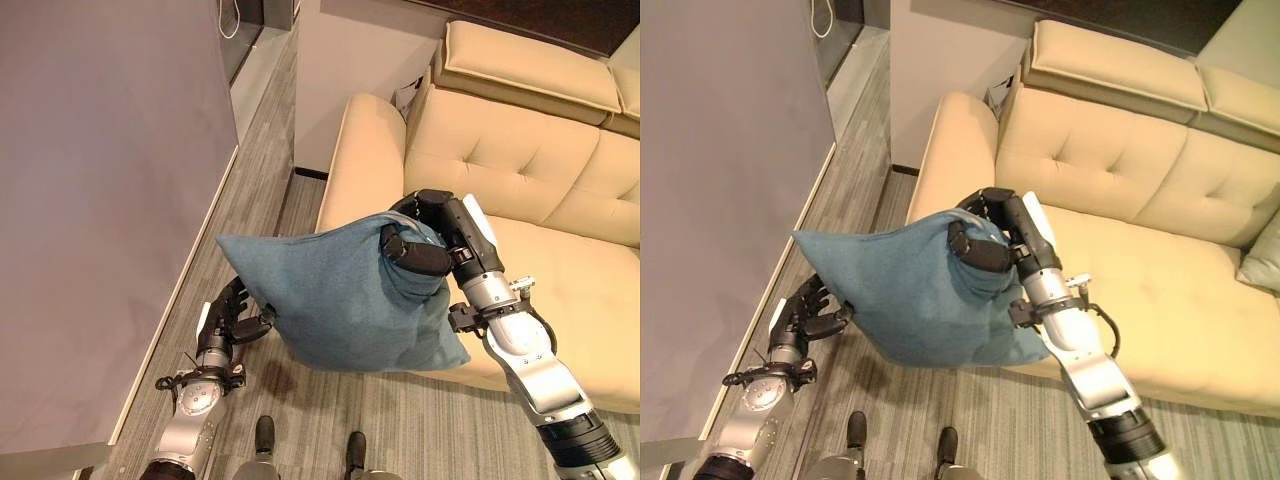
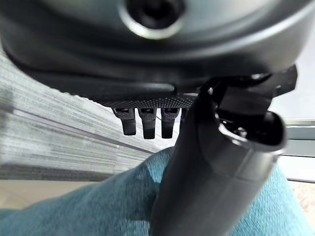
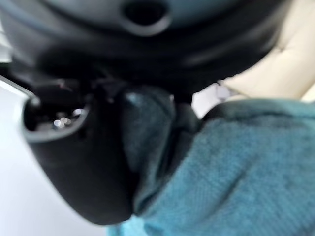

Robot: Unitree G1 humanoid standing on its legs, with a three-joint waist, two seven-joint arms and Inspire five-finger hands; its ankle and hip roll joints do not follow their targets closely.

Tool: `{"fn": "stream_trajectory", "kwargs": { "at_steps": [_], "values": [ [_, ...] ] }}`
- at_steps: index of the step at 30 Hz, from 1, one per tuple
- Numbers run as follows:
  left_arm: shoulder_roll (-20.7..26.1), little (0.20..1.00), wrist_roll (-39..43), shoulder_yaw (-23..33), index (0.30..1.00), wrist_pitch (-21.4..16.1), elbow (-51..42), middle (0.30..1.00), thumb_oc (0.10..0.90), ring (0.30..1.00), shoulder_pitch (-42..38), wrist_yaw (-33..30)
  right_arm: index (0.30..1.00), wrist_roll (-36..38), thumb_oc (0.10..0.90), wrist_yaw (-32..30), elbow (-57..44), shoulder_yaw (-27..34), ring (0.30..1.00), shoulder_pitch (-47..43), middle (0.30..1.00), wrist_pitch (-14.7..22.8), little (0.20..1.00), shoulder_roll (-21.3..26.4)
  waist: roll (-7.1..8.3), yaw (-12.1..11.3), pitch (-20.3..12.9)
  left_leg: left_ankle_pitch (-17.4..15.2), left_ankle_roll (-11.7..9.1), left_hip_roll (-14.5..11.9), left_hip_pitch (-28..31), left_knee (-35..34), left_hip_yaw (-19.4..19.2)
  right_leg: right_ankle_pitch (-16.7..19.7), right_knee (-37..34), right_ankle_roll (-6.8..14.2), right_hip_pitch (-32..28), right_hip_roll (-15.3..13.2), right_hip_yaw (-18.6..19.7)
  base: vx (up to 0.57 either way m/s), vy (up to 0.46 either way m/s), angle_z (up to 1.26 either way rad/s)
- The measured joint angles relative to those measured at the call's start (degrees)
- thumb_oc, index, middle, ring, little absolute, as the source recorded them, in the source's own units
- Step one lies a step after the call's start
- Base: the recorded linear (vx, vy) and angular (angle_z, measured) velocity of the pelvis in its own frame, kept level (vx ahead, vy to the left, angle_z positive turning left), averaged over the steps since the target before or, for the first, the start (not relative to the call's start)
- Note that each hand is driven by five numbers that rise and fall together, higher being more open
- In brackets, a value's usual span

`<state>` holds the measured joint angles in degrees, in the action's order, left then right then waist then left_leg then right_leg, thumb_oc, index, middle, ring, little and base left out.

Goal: Pick up all the scattered cushions and arrange them neatly on the sofa.

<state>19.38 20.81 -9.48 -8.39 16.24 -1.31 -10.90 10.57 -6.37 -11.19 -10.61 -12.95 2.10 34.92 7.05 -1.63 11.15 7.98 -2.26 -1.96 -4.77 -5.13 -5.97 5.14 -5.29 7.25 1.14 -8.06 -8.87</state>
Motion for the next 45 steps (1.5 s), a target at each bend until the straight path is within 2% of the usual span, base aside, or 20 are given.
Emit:
{"fn": "stream_trajectory", "kwargs": {
  "at_steps": [14,18,19,20,29,32,35,38,42,45],
  "values": [
    [0.4,0.900,3.9,-1.2,0.900,0.0,-4.6,0.900,0.800,0.900,-1.0,1.2,0.300,0.6,0.400,-0.2,-1.2,1.3,0.300,-2.4,0.300,0.1,0.300,1.2,-0.24,0.7,-0.1,0.0,0.0,0.0,0.0,0.0,0.0,0.0,0.0,0.0,0.0,0.0,-0.1,0.00,0.000,0.00],
    [1.3,0.900,5.4,-2.8,0.900,0.0,-6.0,0.900,0.800,0.900,-1.0,2.2,0.300,-1.6,0.400,-0.6,-1.2,1.3,0.300,-3.8,0.300,0.1,0.300,1.6,-0.63,0.6,-0.3,0.0,0.0,0.0,0.0,0.0,0.1,0.0,0.0,0.0,-0.1,-0.1,-0.2,0.00,0.000,0.00],
    [1.3,0.549,6.0,-2.8,0.549,0.0,-6.0,0.549,0.566,0.549,-1.0,2.4,0.300,-1.8,0.400,-0.8,-1.2,1.3,0.300,-3.8,0.300,0.1,0.300,1.6,-0.64,0.6,-0.3,0.0,0.0,0.0,0.0,0.0,0.1,0.0,0.0,0.0,-0.1,0.0,-0.2,0.00,0.000,0.00],
    [1.2,0.300,6.3,-3.1,0.300,0.0,-6.0,0.300,0.400,0.300,-1.0,2.7,0.300,-2.8,0.400,-1.2,-1.2,1.3,0.300,-3.8,0.300,0.1,0.300,1.6,-0.69,0.6,-0.4,0.0,0.0,0.0,0.0,0.0,0.1,0.0,0.0,0.0,-0.1,0.0,-0.2,0.00,0.000,0.00],
    [1.4,0.300,7.4,-3.4,0.300,0.0,-6.0,0.300,0.400,0.300,-1.1,2.7,0.300,-5.0,0.400,-2.6,-0.7,2.8,0.300,-3.8,0.300,0.4,0.300,1.4,-1.58,0.7,-0.9,0.0,0.0,0.1,0.0,0.0,0.3,0.0,0.0,0.0,-0.2,-0.1,-0.3,0.00,0.000,0.00],
    [1.0,0.300,7.4,-3.5,0.300,0.0,-6.0,0.300,0.400,0.300,-1.1,2.7,0.300,-5.4,0.400,-2.6,-0.5,2.8,0.300,-3.7,0.300,0.6,0.300,0.0,-1.83,1.0,-1.0,0.0,0.0,0.1,0.0,0.0,0.3,0.0,0.0,0.0,-0.2,-0.1,-0.3,0.00,0.000,0.00],
    [1.0,0.300,7.3,-3.2,0.300,0.0,-6.0,0.300,0.400,0.300,-1.0,2.7,0.331,-5.6,0.420,-2.6,-0.4,3.4,0.331,-2.7,0.331,1.1,0.331,-0.2,-2.04,0.8,-1.2,0.0,0.0,0.1,0.2,0.0,0.3,0.0,0.0,0.0,-0.3,-0.1,-0.4,0.00,0.000,0.00],
    [0.6,0.300,7.3,-2.2,0.300,0.0,-6.0,0.300,0.400,0.300,-1.0,2.7,0.316,-5.9,0.411,-2.6,-0.4,4.2,0.316,-1.4,0.316,1.2,0.316,-1.6,-2.09,0.8,-1.2,0.0,0.0,0.1,0.2,0.0,0.3,0.0,0.0,0.0,-0.3,-0.1,-0.3,0.00,-0.025,0.00],
    [0.0,0.300,7.3,-0.9,0.300,0.0,-6.1,0.300,0.400,0.300,0.1,2.9,0.300,-6.3,0.400,-2.4,1.4,6.6,0.300,4.7,0.300,2.6,0.300,-5.5,-2.27,0.9,-2.1,0.0,0.0,-0.1,0.5,0.0,0.2,-0.1,-0.4,-0.1,-0.6,-0.2,-0.3,-0.01,-0.064,-0.02],
    [0.0,0.300,7.2,-0.9,0.300,0.1,-6.2,0.300,0.400,0.300,2.4,3.0,0.300,-7.2,0.400,-1.3,2.1,6.9,0.300,9.7,0.300,2.6,0.300,-7.4,-3.32,1.3,-2.9,-0.1,-0.1,-0.4,0.9,0.0,0.0,-0.2,-0.4,-0.1,-0.8,-0.1,-0.2,-0.03,-0.109,-0.05]
  ]
}}
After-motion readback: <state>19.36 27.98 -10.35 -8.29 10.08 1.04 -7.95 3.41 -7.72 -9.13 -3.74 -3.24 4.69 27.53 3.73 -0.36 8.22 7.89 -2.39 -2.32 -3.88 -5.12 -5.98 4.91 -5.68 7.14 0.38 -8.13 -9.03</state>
